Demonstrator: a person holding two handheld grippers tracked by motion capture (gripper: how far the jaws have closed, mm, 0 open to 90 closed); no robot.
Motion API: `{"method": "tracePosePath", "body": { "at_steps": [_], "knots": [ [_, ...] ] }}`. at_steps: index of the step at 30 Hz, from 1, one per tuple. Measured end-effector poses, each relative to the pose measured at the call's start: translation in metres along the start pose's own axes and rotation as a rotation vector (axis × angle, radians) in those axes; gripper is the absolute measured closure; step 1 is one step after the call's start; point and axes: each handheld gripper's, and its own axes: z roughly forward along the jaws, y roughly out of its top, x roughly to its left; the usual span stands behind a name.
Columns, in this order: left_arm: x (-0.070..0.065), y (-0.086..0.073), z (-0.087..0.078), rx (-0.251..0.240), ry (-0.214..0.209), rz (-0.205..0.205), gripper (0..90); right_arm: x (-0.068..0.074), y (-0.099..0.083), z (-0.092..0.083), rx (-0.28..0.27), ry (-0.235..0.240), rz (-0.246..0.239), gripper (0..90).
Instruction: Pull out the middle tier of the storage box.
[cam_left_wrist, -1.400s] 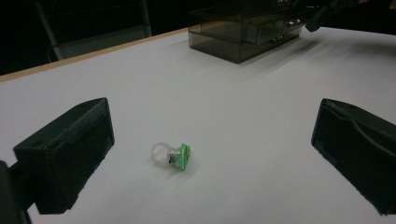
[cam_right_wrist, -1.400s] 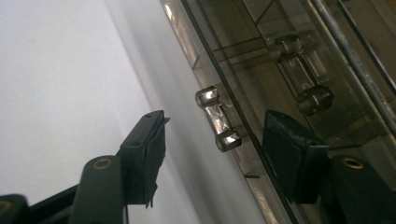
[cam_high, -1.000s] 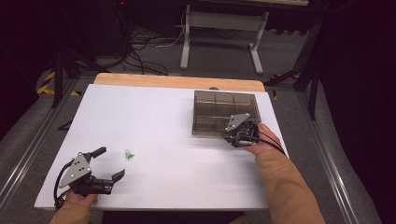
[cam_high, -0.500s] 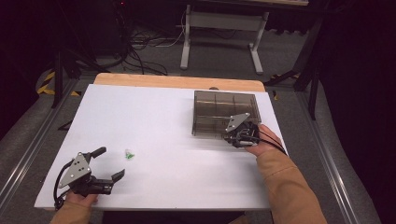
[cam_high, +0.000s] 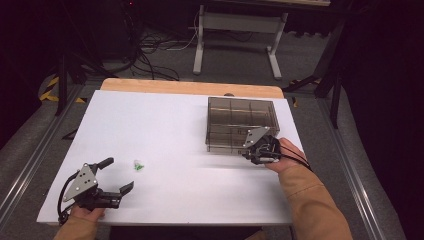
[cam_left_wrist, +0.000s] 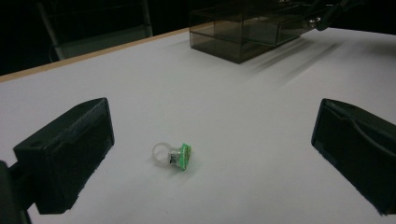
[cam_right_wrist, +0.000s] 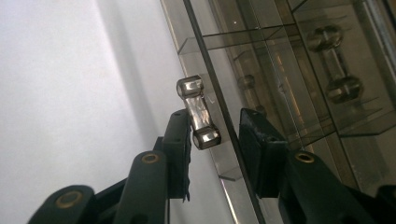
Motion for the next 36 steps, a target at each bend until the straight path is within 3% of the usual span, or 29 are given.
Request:
{"method": "tracePosePath", "body": {
  "at_steps": [4, 5, 12, 14, 20, 23, 31, 36],
  "knots": [
    [0.0, 0.0, 0.0, 0.0, 0.0, -0.001, 0.2, 0.003, -0.002, -0.001, 0.005, 0.011, -0.021, 65.1],
    [0.0, 0.0, 0.0, 0.0, 0.0, 0.0, 0.2, 0.005, -0.002, -0.002, 0.002, 0.008, -0.003, 65.1],
    [0.0, 0.0, 0.0, 0.001, 0.001, 0.002, 0.2, 0.012, -0.004, -0.003, 0.002, 0.012, -0.004, 65.5],
    [0.0, 0.0, 0.0, 0.001, 0.001, 0.003, 0.2, 0.012, -0.004, -0.002, 0.011, 0.023, -0.025, 65.7],
    [0.0, 0.0, 0.0, 0.001, 0.001, 0.002, 0.2, 0.013, -0.005, -0.001, 0.002, 0.012, 0.001, 65.6],
    [0.0, 0.0, 0.0, 0.001, 0.001, 0.003, 0.2, 0.012, -0.006, -0.001, 0.005, 0.017, -0.024, 65.4],
    [-0.001, 0.0, 0.0, 0.0, 0.002, 0.001, 0.2, 0.013, -0.008, -0.002, 0.003, 0.015, 0.01, 65.0],
    [-0.001, 0.0, 0.0, 0.001, 0.003, 0.004, 0.2, 0.014, -0.01, 0.001, 0.017, 0.026, -0.009, 63.8]
  ]
}}
